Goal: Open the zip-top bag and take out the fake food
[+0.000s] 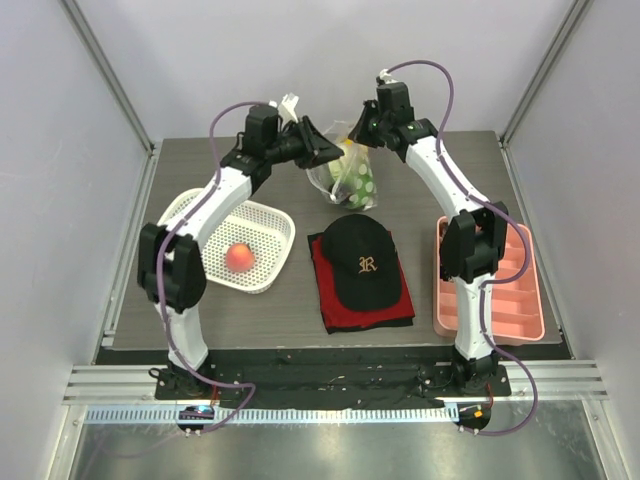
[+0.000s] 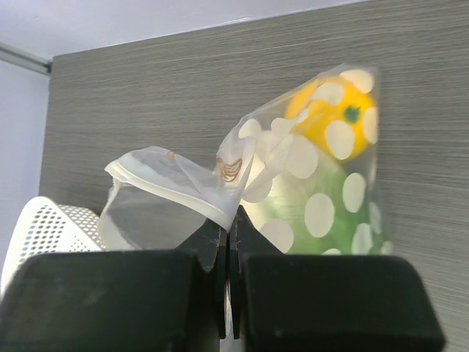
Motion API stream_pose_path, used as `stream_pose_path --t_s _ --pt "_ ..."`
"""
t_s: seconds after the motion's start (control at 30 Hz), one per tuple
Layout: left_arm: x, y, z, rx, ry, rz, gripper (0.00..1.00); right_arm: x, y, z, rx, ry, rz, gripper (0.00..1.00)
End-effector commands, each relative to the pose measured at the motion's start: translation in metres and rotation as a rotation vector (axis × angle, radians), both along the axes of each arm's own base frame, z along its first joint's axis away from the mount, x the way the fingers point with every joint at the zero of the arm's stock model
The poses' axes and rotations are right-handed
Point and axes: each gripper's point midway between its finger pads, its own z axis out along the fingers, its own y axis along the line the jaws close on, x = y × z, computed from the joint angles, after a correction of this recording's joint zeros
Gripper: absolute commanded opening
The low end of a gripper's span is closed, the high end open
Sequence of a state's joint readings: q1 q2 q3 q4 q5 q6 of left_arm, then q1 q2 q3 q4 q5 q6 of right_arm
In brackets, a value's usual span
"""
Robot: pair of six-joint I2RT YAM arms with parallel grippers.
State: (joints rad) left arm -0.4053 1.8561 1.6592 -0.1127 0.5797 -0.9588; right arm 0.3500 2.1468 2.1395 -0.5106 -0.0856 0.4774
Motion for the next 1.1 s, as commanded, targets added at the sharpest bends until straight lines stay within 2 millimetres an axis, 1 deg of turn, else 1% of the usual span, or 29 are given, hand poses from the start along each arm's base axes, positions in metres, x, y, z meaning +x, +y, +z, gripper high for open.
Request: stream_pose_path --t_s 0.0,0.03,0.07,0.1,0.17,0.2,0.3,0.33,0.37,0.4,0.47,0.5,0.57,0.67,0.7,0.77,0.8,0.83,0.87,0.93,0.97,1.0,1.03,1.07 --pt "0.041 -0.011 0.001 -0.052 -0.021 0.043 0.12 -0.012 0.020 0.081 0.118 -0.139 0.058 0.01" --pt "0.053 -0.010 -0.024 -0.015 0.012 0.058 0.10 -0.013 0.022 0.081 0.126 -0.136 0.060 0.02" --pt "0.062 -0.006 -0.026 0.000 0.007 0.079 0.09 -0.012 0.022 0.082 0.131 -0.135 0.060 0.01" --pt "0.067 -0.003 -0.036 0.021 0.017 0.086 0.08 -0.012 0.024 0.079 0.139 -0.126 0.067 0.02" --pt "0.073 0.004 -0.047 0.022 0.027 0.100 0.06 -0.012 0.027 0.081 0.152 -0.126 0.073 0.02" --pt "0.079 0.009 -0.043 0.007 0.001 0.111 0.06 -0.011 0.028 0.078 0.152 -0.118 0.072 0.01" --pt "0.084 0.020 -0.059 0.079 0.008 0.162 0.03 -0.011 0.029 0.078 0.160 -0.115 0.071 0.01" --pt "0.084 0.022 -0.067 0.102 0.032 0.165 0.03 -0.011 0.029 0.079 0.164 -0.115 0.073 0.01" --pt "0.085 0.020 -0.071 0.108 0.039 0.162 0.03 -0.011 0.030 0.078 0.167 -0.113 0.074 0.01" --pt "0.086 0.019 -0.082 0.117 0.056 0.161 0.03 -0.011 0.030 0.078 0.177 -0.105 0.070 0.01" --pt "0.089 0.019 -0.092 0.130 0.073 0.172 0.07 -0.011 0.032 0.078 0.186 -0.102 0.073 0.02" --pt "0.090 0.017 -0.102 0.135 0.084 0.165 0.13 -0.011 0.034 0.078 0.194 -0.096 0.075 0.02" --pt "0.092 0.011 -0.102 0.121 0.083 0.151 0.17 -0.012 0.037 0.077 0.202 -0.093 0.080 0.01" --pt "0.094 0.004 -0.101 0.107 0.087 0.144 0.31 -0.011 0.038 0.072 0.210 -0.076 0.073 0.01" --pt "0.095 0.004 -0.102 0.116 0.087 0.155 0.42 -0.012 0.040 0.073 0.214 -0.076 0.070 0.02" --pt "0.100 0.011 -0.104 0.155 0.085 0.214 0.47 -0.011 0.042 0.072 0.227 -0.071 0.067 0.01" --pt "0.100 0.012 -0.107 0.171 0.092 0.229 0.51 -0.013 0.047 0.072 0.231 -0.068 0.071 0.01" --pt "0.101 0.013 -0.107 0.186 0.085 0.241 0.52 -0.013 0.049 0.073 0.235 -0.070 0.074 0.01" --pt "0.106 0.016 -0.108 0.202 0.076 0.267 0.52 -0.014 0.051 0.073 0.241 -0.068 0.074 0.01" --pt "0.108 0.013 -0.109 0.223 0.063 0.269 0.49 -0.018 0.061 0.073 0.244 -0.066 0.088 0.01" --pt "0.112 0.012 -0.111 0.230 0.057 0.274 0.47 -0.020 0.064 0.072 0.244 -0.064 0.092 0.02" --pt "0.114 0.009 -0.110 0.227 0.050 0.272 0.41 -0.022 0.067 0.072 0.246 -0.061 0.095 0.01" --pt "0.115 0.008 -0.114 0.231 0.053 0.272 0.40 -0.025 0.071 0.072 0.247 -0.057 0.100 0.01" --pt "0.116 0.008 -0.113 0.233 0.051 0.279 0.38 -0.027 0.074 0.068 0.249 -0.047 0.099 0.02"
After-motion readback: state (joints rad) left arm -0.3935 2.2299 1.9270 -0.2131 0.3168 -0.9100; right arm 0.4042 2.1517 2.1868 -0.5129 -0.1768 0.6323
